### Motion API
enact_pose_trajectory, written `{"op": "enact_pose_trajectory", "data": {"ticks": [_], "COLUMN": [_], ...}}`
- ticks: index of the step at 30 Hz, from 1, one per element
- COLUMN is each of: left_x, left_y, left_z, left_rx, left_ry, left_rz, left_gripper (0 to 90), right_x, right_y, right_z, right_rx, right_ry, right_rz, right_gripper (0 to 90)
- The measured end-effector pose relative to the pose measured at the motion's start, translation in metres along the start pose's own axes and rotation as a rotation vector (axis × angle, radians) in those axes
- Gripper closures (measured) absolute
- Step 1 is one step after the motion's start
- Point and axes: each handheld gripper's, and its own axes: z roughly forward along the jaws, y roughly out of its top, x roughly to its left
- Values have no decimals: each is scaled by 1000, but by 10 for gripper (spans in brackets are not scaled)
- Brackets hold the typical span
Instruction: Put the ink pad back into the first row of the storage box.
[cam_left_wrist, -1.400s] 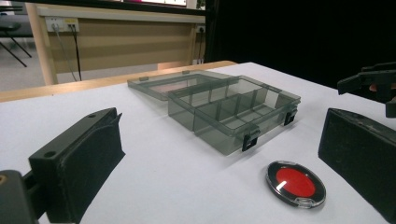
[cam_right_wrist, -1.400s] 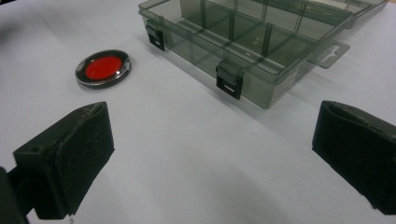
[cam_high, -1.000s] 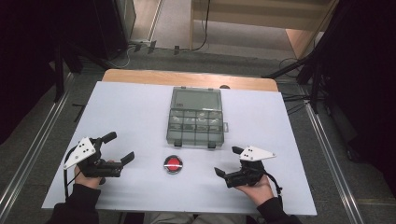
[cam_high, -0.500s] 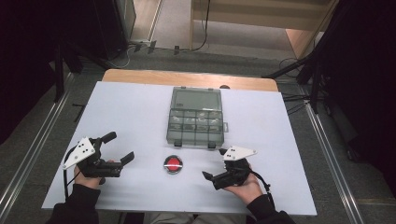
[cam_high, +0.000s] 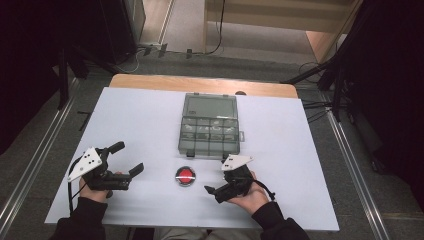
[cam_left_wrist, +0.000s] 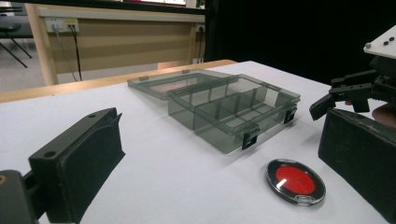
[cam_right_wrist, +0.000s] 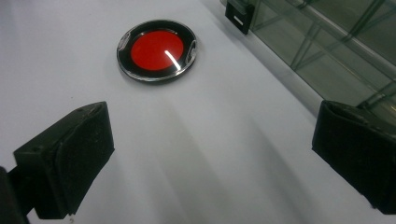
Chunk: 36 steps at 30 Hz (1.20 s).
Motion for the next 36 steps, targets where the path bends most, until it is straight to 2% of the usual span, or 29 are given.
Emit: {"op": "enact_pose_trajectory", "data": {"ticks": [5,6,8,21,27,33,36], "left_x": [0,0,0,0,0,0,0], "left_y": [0,0,0,0,0,0,0], "left_z": [0,0,0,1,0,0,0], "left_rx": [-1,-2,-2,-1,-2,-3,-2], "left_ry": [-1,-2,-2,-3,-2,-3,-4], "left_rz": [-1,-1,-1,-1,-2,-3,-3], "left_gripper": [0,0,0,0,0,0,0], "right_x": [3,6,8,17,20,21,21], "right_y": [7,11,15,39,52,62,69], "right_z": [6,9,12,33,43,52,56], "right_rx": [23,39,49,130,156,179,193], "right_ry": [7,6,8,57,70,102,110], "right_rz": [-20,-43,-58,-128,-181,-196,-220], "right_gripper": [0,0,0,13,18,77,131]}}
